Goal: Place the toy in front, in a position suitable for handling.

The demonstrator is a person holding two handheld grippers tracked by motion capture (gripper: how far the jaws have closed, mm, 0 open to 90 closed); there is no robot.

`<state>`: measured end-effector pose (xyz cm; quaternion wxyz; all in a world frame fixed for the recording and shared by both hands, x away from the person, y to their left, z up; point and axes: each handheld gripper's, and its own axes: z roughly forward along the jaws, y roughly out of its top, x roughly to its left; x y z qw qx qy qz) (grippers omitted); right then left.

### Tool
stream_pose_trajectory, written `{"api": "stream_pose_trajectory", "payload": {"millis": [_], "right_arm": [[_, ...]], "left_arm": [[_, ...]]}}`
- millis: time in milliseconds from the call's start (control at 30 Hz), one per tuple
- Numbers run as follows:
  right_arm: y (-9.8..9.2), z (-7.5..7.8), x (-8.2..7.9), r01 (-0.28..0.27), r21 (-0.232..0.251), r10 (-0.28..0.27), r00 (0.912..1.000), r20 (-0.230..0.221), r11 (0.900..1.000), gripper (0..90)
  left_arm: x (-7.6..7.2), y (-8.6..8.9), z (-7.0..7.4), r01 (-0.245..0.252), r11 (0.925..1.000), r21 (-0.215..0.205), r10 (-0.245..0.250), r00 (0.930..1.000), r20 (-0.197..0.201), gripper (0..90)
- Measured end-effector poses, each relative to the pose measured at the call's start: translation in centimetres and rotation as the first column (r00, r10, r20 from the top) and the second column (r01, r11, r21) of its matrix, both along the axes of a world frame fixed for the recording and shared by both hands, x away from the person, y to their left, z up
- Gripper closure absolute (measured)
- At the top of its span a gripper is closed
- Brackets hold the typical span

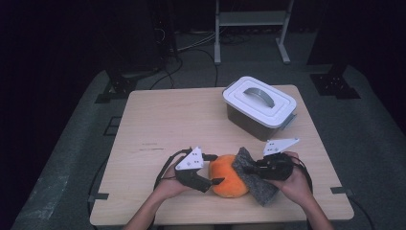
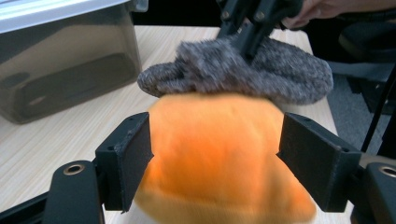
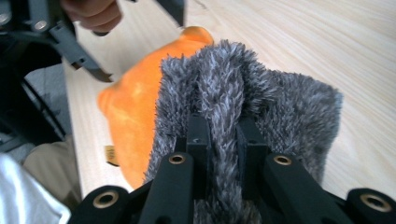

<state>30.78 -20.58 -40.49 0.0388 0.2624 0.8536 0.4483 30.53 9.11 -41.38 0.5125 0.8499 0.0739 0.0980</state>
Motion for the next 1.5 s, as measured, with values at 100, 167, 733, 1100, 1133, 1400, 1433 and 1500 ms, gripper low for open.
{"api": "stream_pose_trajectory", "payload": {"millis": [100, 167, 733, 1100, 1133, 1400, 1433, 1500], "right_arm": [[-0.7, -0.2, 0.3, 0.025, -0.002, -0.025, 0.9997, -0.003, 1.0, 77.9], [-1.0, -0.4, 0.5, 0.039, -0.009, -0.039, 0.9992, -0.011, 0.999, 77.9], [3.4, 1.5, -1.9, -0.053, -0.119, 0.068, 0.9887, 0.134, 0.992, 78.7], [2.5, 1.3, -1.3, -0.047, -0.082, 0.056, 0.9921, 0.112, 0.996, 78.6], [2.4, 1.3, -1.3, -0.046, -0.086, 0.055, 0.9921, 0.112, 0.995, 78.6], [0.5, 1.2, -1.1, 0.014, -0.129, 0.001, 0.9933, 0.116, 0.992, 78.5], [0.5, 1.3, -1.3, 0.018, -0.139, -0.002, 0.9927, 0.121, 0.99, 78.6], [1.0, 1.6, -1.7, 0.011, -0.151, 0.01, 0.9899, 0.141, 0.989, 78.6]], "left_arm": [[0.2, 0.2, -0.5, 0.011, 0.9998, 0.016, -0.01, 0.9997, -0.021, 30.5], [0.3, 0.2, -0.4, 0.007, 0.9998, 0.02, -0.007, 0.9994, -0.033, 37.4], [0.7, -0.7, -1.1, -0.043, 0.9991, -0.005, 0.043, 0.9977, -0.052, 36.6], [0.8, -0.7, -1.3, -0.029, 0.9995, 0.011, 0.03, 0.9971, -0.07, 38.9], [0.8, -0.7, -1.3, -0.031, 0.9995, 0.009, 0.031, 0.9969, -0.073, 39.2], [1.0, -0.4, -1.5, -0.046, 0.9989, 0.009, 0.046, 0.9959, -0.077, 39.4], [1.1, -0.5, -1.5, -0.05, 0.9987, 0.008, 0.05, 0.9957, -0.078, 39.5], [1.1, -0.4, -1.5, -0.056, 0.9984, 0.007, 0.056, 0.9954, -0.078, 39.6]]}}
